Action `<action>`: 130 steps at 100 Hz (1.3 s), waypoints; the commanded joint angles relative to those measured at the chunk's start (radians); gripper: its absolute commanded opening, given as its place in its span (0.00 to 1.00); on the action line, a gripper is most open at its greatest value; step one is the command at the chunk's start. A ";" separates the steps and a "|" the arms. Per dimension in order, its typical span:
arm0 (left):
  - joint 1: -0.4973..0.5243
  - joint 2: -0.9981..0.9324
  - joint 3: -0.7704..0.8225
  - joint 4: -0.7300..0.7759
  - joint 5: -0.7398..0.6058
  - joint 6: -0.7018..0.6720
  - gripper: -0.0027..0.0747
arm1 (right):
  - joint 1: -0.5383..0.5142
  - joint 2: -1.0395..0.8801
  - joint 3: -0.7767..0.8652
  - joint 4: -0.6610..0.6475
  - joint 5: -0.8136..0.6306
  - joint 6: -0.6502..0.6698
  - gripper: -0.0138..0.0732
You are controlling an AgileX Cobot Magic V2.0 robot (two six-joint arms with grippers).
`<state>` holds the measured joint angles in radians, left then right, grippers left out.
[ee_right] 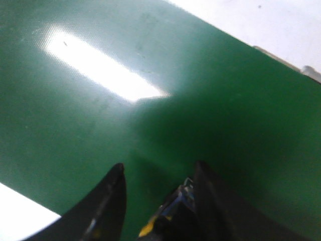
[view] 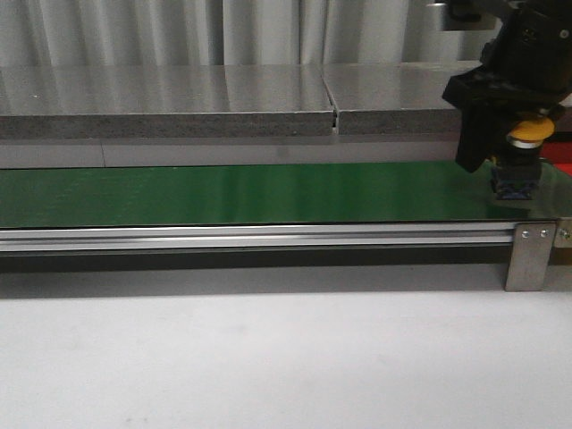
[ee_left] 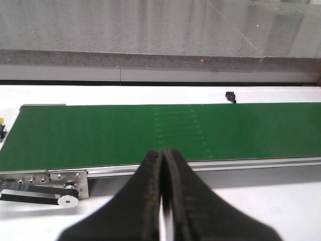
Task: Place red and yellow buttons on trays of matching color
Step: 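Carry the yellow button into the yellow tray and open the right gripper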
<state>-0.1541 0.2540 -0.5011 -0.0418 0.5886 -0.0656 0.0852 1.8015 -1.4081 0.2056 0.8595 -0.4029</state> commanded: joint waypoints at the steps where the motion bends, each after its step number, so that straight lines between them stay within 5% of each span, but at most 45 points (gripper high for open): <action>1: -0.008 0.010 -0.025 -0.009 -0.078 -0.002 0.01 | -0.029 -0.053 -0.065 -0.004 0.030 0.011 0.25; 42: -0.008 0.010 -0.025 -0.009 -0.079 -0.002 0.01 | -0.280 -0.160 -0.112 0.016 0.192 0.050 0.25; 83: -0.008 0.010 -0.025 -0.009 -0.079 -0.002 0.01 | -0.670 -0.148 -0.023 0.222 0.094 0.050 0.25; 130: -0.008 0.010 -0.025 -0.009 -0.079 -0.002 0.01 | -0.671 0.055 -0.011 0.296 0.008 -0.001 0.25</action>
<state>-0.1541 0.2540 -0.5011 -0.0418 0.5886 -0.0656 -0.5895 1.8846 -1.3978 0.4607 0.9044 -0.3811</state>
